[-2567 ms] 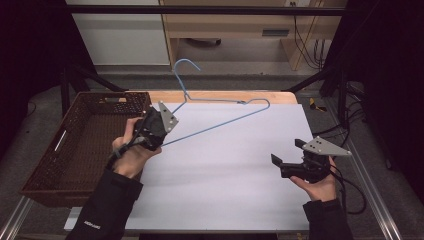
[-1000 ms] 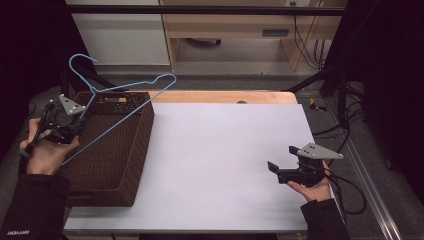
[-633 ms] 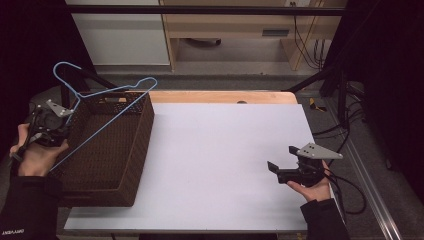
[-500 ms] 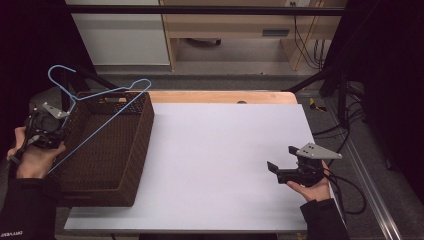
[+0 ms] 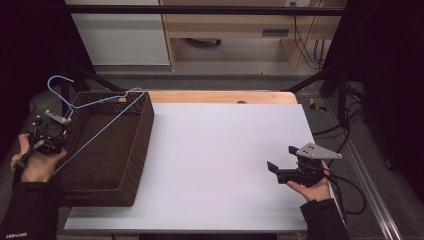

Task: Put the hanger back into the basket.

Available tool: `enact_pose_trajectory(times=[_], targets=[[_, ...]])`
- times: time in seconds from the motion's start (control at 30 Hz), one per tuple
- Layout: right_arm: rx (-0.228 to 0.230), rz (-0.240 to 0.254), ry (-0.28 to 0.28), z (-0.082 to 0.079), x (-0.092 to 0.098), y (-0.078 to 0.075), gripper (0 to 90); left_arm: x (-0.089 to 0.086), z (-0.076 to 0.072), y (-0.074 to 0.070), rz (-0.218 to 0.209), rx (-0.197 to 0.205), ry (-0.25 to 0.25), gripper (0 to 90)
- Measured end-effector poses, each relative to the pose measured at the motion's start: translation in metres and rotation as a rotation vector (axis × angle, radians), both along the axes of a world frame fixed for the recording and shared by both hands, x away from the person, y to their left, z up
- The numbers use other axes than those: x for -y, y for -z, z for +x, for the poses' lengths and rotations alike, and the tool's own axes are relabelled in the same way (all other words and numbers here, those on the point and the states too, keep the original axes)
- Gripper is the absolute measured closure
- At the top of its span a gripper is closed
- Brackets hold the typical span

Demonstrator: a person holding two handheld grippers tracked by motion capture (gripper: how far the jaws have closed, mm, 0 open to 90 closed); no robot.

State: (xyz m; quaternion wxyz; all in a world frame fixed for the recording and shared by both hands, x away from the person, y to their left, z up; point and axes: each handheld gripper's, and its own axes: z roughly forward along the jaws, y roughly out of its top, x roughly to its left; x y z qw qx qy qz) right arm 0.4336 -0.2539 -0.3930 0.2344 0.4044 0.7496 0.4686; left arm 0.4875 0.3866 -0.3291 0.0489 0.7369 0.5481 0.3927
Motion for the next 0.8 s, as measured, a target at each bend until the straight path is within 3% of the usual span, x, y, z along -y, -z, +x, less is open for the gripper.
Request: enact_pose_trajectory(times=[0.2,0.57,0.67,0.8], targets=[[0.0,-0.002,0.001,0.0,0.0,0.0,7.1,0.0,0.005,0.015,0.022,-0.032,-0.025,87.3],[0.0,-0.005,0.001,0.0,0.0,0.001,7.1,0.01,0.013,0.05,0.006,-0.108,-0.022,87.2],[-0.001,-0.003,0.002,0.0,0.0,0.001,7.1,0.008,0.014,0.055,-0.024,-0.12,-0.024,87.1],[-0.004,-0.005,0.001,0.001,-0.001,0.001,7.1,0.01,0.015,0.065,-0.004,-0.16,-0.019,86.5]])
